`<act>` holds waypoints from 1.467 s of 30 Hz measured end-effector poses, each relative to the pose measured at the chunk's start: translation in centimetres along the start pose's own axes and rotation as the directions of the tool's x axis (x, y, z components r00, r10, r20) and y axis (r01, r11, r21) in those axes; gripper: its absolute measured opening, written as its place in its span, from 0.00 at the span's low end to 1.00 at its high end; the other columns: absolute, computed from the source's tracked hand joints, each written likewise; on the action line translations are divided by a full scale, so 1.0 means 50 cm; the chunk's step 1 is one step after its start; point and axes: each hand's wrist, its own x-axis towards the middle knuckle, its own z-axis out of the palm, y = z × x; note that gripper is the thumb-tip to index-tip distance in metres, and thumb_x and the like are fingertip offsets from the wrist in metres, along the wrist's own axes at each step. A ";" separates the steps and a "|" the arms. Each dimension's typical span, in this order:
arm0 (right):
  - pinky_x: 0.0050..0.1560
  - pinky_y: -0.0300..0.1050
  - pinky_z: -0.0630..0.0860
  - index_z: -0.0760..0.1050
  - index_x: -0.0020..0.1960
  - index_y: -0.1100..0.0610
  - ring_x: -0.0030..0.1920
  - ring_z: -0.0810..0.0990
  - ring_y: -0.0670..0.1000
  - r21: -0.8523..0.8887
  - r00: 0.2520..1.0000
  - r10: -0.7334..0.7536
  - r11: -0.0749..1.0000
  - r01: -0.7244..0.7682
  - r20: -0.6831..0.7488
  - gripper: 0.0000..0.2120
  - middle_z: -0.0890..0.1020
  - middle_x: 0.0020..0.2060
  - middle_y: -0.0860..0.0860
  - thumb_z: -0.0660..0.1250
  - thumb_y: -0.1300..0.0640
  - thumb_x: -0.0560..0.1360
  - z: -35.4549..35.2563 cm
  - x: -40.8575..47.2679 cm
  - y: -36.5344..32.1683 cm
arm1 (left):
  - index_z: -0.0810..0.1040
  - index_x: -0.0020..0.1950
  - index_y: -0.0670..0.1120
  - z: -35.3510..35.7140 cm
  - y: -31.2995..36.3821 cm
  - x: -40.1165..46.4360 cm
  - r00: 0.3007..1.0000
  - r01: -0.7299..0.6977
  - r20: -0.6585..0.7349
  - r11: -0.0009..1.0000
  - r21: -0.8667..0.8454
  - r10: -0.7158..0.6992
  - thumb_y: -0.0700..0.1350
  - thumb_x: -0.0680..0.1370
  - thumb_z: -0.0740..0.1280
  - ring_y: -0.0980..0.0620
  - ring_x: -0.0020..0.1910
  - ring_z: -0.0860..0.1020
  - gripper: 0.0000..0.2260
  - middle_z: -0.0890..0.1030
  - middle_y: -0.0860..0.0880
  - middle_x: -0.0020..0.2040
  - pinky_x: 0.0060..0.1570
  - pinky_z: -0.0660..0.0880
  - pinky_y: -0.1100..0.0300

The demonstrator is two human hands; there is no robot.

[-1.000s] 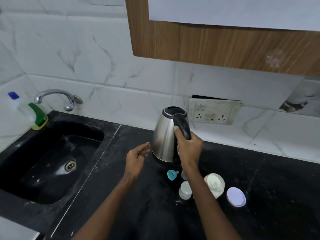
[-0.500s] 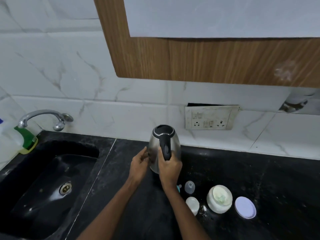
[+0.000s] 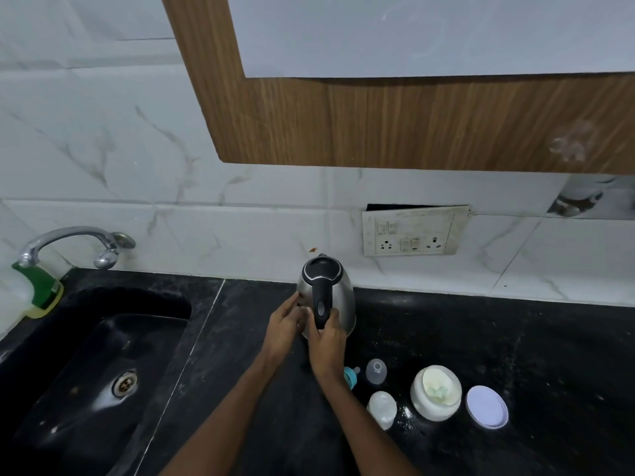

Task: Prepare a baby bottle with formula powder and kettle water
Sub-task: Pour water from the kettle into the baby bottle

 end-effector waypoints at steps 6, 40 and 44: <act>0.57 0.50 0.81 0.74 0.66 0.59 0.56 0.83 0.52 -0.002 0.982 0.074 0.997 -0.075 0.175 0.16 0.83 0.55 0.53 0.68 0.52 0.82 0.016 0.001 -0.011 | 0.84 0.60 0.48 0.018 0.038 0.002 0.995 -0.101 0.008 0.994 0.050 0.101 0.42 0.78 0.75 0.46 0.58 0.85 0.11 0.87 0.45 0.55 0.61 0.80 0.52; 0.43 0.32 0.73 0.73 0.68 0.55 0.50 0.80 0.46 -0.019 0.944 0.200 0.979 -0.202 0.263 0.13 0.82 0.55 0.50 0.63 0.56 0.84 -0.011 0.038 -0.034 | 0.85 0.55 0.53 0.043 0.046 0.033 0.989 -0.100 -0.090 0.973 0.209 0.120 0.50 0.73 0.79 0.56 0.51 0.86 0.11 0.88 0.53 0.48 0.56 0.82 0.55; 0.48 0.42 0.77 0.72 0.69 0.56 0.56 0.84 0.55 -0.088 0.931 0.210 0.977 -0.192 0.298 0.17 0.84 0.57 0.54 0.67 0.53 0.82 -0.022 0.042 -0.038 | 0.85 0.54 0.54 0.040 0.045 0.031 0.989 -0.097 -0.087 0.970 0.221 0.119 0.52 0.72 0.80 0.52 0.52 0.87 0.12 0.88 0.52 0.47 0.58 0.82 0.50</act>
